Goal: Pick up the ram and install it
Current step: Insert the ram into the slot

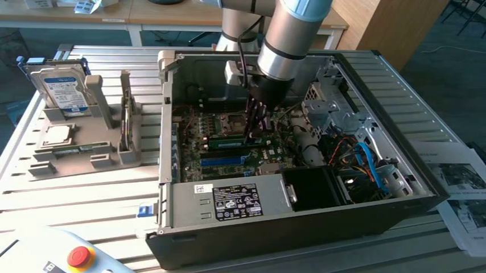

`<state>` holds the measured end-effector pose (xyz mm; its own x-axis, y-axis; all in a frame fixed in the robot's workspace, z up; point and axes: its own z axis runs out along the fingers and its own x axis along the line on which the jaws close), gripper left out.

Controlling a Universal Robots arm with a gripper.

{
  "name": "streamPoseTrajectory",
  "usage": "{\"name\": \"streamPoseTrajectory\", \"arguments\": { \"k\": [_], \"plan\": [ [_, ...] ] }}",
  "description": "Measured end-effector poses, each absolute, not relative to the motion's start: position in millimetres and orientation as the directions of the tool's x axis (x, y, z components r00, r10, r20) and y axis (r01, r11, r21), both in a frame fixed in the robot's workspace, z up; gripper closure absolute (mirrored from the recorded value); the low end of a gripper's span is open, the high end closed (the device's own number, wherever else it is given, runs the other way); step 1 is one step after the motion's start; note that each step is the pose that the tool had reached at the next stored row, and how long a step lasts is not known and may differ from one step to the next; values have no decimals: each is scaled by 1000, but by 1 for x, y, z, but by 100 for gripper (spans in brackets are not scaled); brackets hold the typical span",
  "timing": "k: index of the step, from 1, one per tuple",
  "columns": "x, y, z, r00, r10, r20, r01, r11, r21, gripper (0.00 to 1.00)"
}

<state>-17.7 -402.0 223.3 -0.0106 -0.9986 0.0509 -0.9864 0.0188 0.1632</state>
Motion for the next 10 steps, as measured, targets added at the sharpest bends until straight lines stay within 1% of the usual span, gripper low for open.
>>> {"name": "streamPoseTrajectory", "arguments": {
  "k": [5,6,7,10],
  "plan": [
    [-18,-402,223,-11,-999,51,-986,19,163,69],
    [-18,-402,238,-11,-999,51,-986,19,163,69],
    [-19,-402,238,-12,-999,51,-991,19,135,69],
    [-19,-402,238,-12,-999,51,-991,19,135,69]
  ]
}}
